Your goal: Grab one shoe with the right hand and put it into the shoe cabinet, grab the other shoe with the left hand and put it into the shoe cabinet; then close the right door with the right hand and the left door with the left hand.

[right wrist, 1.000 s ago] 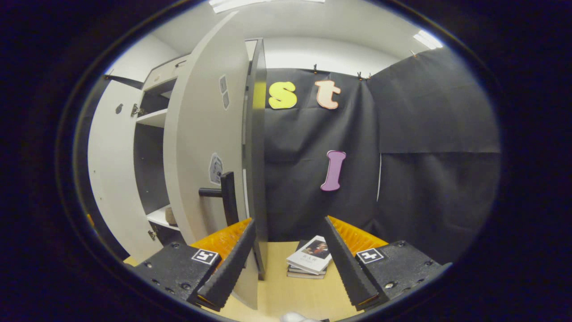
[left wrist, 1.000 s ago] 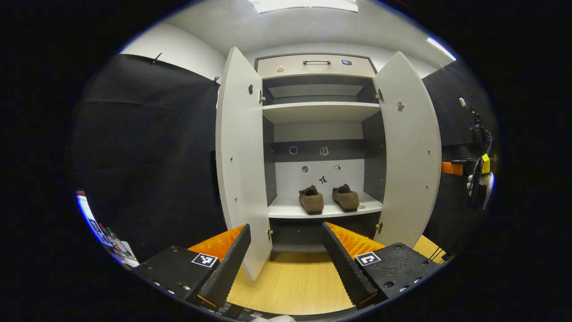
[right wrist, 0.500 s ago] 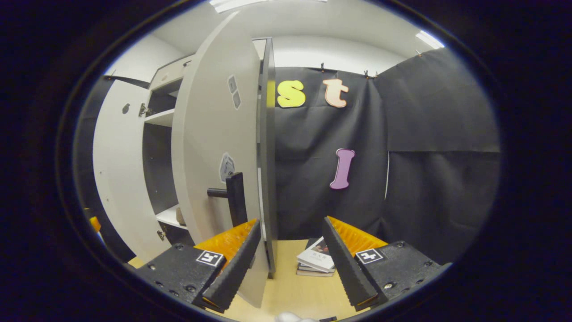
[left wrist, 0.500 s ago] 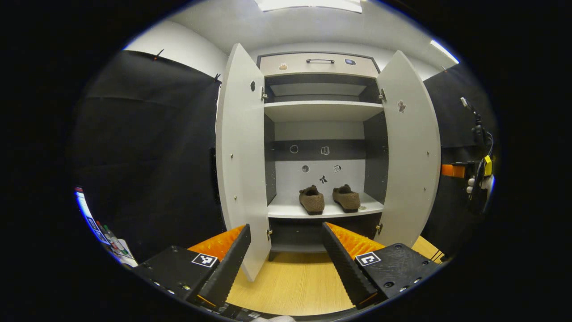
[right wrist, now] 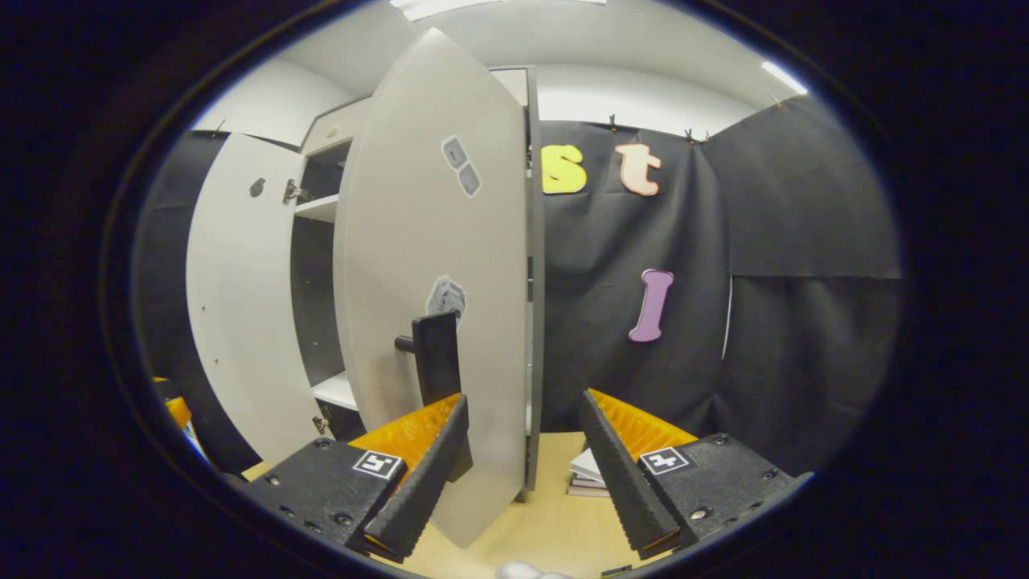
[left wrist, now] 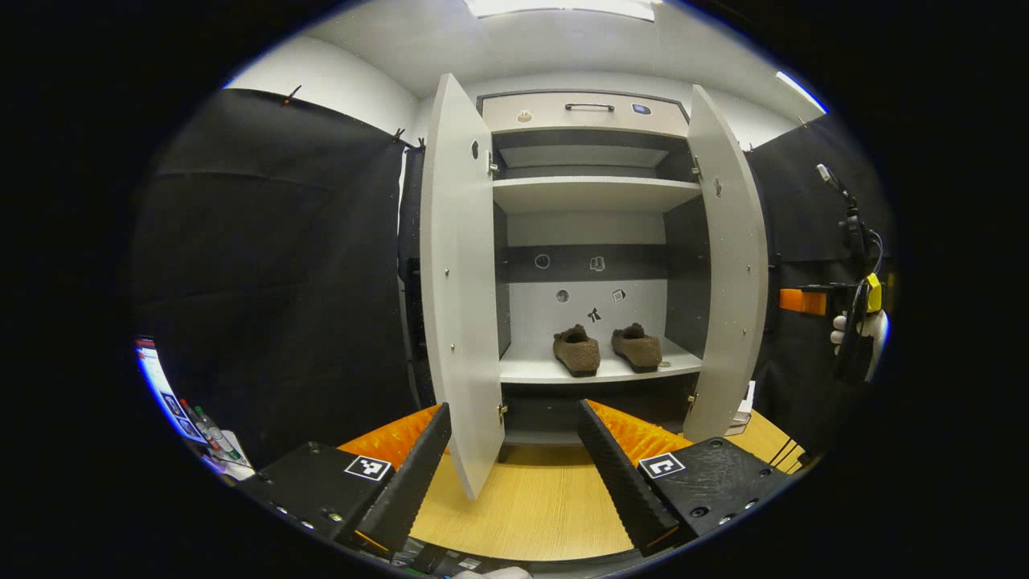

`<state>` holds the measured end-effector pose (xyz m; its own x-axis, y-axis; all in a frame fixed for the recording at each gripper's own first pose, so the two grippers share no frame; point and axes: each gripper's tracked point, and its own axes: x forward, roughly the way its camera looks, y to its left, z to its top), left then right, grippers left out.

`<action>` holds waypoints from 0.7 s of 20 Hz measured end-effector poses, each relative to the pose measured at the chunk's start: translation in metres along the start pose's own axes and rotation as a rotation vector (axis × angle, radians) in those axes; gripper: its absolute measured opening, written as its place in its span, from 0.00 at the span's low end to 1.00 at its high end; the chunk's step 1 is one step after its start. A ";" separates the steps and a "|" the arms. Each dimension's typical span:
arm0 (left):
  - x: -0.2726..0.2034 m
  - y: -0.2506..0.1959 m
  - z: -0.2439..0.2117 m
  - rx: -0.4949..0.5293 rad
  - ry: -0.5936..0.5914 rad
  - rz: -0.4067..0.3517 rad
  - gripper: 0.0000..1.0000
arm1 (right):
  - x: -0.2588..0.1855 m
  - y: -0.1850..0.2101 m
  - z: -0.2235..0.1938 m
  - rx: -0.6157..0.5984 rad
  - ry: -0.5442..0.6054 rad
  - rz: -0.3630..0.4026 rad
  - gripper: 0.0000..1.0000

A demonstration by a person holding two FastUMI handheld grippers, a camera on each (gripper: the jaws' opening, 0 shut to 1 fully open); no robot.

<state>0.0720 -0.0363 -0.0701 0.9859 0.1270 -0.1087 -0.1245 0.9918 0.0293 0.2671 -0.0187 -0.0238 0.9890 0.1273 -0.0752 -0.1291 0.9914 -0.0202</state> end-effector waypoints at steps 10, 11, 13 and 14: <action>-0.012 0.038 -0.013 0.004 0.035 0.020 0.96 | 0.013 0.066 0.005 0.001 -0.023 0.053 0.96; -0.012 0.041 -0.014 0.007 0.036 0.013 0.96 | 0.010 0.066 0.005 0.001 -0.024 0.047 0.97; -0.012 0.048 -0.014 0.011 0.038 -0.007 0.96 | -0.006 0.069 0.003 0.005 -0.022 0.037 0.96; -0.011 0.052 -0.014 0.013 0.037 -0.014 0.96 | -0.014 0.071 0.003 0.009 -0.022 0.030 0.96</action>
<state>0.0528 0.0140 -0.0813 0.9828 0.1135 -0.1457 -0.1086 0.9932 0.0407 0.2445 0.0502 -0.0212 0.9861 0.1573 -0.0540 -0.1580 0.9874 -0.0095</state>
